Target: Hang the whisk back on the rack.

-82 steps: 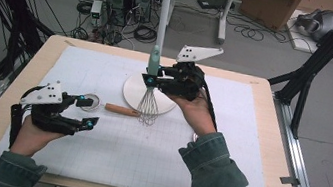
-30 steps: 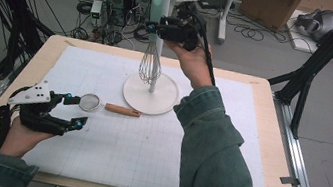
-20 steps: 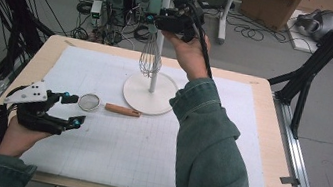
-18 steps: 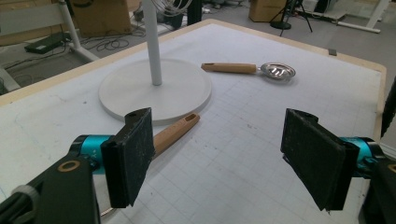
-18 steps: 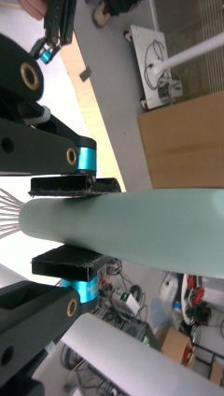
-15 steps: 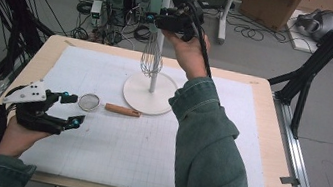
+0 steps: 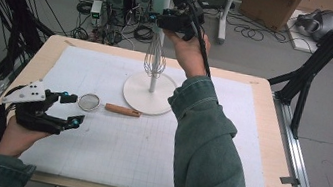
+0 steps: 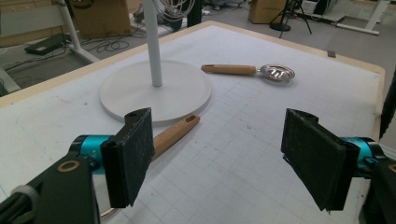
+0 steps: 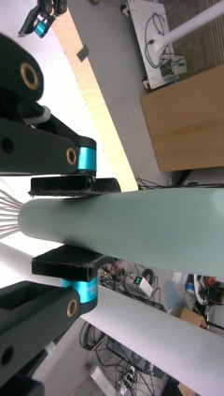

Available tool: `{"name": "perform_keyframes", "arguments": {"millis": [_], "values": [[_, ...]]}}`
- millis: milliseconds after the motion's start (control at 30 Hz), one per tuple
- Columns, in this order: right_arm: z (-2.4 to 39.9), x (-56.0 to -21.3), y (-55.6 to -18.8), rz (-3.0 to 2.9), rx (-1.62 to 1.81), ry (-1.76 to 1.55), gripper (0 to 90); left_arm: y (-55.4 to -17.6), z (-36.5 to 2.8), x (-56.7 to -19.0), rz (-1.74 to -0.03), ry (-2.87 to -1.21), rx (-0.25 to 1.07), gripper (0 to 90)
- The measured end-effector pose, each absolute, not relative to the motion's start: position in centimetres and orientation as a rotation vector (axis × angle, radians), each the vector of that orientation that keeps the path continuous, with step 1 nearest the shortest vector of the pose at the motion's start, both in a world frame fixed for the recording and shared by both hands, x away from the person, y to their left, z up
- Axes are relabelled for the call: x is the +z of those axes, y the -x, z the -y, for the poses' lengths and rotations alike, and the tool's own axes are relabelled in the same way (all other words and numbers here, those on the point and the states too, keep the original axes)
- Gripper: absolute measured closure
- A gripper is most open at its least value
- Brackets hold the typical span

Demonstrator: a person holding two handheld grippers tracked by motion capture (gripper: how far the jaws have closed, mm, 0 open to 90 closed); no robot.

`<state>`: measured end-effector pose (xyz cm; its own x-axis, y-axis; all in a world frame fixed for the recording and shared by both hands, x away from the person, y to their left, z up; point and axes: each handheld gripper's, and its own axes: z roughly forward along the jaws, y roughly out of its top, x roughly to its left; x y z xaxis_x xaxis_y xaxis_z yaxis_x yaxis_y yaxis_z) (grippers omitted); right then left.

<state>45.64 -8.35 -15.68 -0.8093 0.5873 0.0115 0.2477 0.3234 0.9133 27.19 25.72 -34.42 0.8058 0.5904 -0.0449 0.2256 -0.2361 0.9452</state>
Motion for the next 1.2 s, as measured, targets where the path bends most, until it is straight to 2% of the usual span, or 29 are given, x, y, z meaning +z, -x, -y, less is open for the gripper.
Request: {"name": "perform_keyframes", "arguments": {"millis": [567,1000,1100,1200], "values": [[9.4,-16.3,-45.9,-2.294,1.548,-0.690,64.8,-27.2,-26.0,-34.6,-0.636,-1.819,0.386,25.5],[12.2,-15.6,-45.1,-2.277,1.649,-0.621,55.4,-27.1,-26.5,-34.8,-0.658,-1.815,0.383,24.6],[12.9,-15.3,-44.9,-2.280,1.686,-0.591,55.4,-27.2,-26.5,-34.8,-0.657,-1.815,0.379,24.2],[13.5,-15.1,-44.8,-2.297,1.724,-0.558,61.1,-27.2,-26.4,-34.8,-0.656,-1.817,0.382,23.9]]}}
